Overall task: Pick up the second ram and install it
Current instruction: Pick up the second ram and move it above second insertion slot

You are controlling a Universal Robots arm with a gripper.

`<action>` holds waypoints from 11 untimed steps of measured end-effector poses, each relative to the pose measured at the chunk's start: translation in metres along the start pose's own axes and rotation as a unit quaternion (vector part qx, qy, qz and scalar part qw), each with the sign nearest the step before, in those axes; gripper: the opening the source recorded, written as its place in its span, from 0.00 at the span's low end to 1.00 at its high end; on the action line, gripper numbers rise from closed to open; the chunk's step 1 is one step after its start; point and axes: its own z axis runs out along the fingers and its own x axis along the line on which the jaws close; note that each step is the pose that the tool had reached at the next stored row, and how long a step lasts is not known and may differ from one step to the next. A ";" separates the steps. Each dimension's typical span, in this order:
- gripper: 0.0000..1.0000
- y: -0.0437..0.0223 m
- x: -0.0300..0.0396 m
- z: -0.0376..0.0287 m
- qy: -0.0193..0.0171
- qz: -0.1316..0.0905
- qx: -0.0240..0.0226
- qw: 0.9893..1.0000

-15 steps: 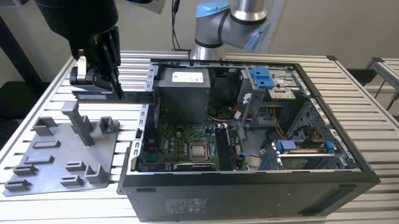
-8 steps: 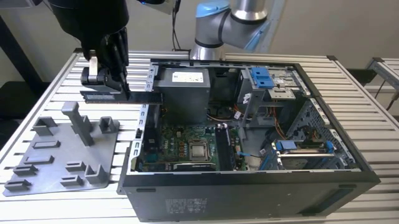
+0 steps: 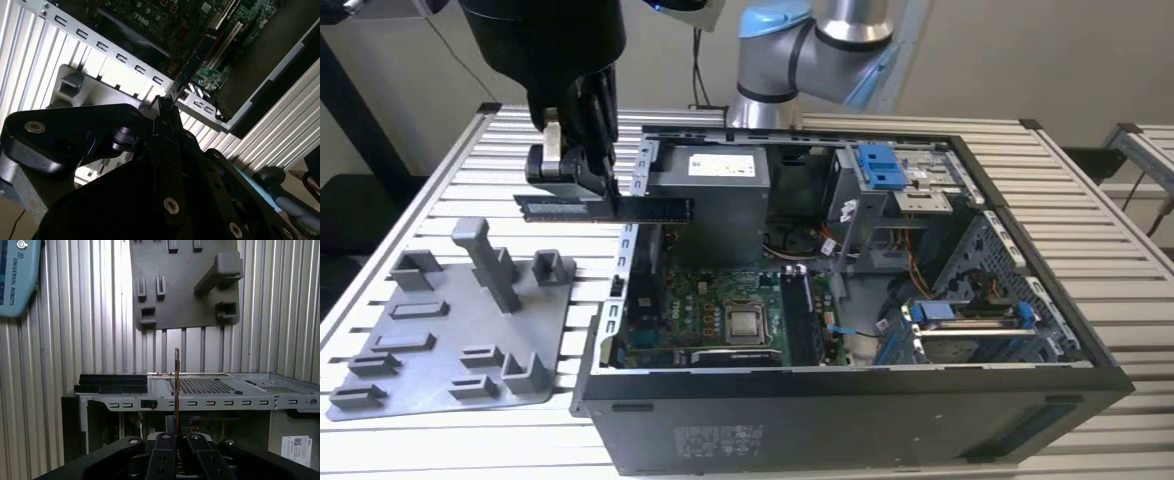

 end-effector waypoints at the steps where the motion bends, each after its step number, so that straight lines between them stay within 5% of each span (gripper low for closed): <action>1: 0.14 -0.0021 0.0000 0.0001 0.000 0.000 0.000 1.000; 11: 0.14 -0.0249 -0.0003 0.0011 0.000 0.000 0.000 1.000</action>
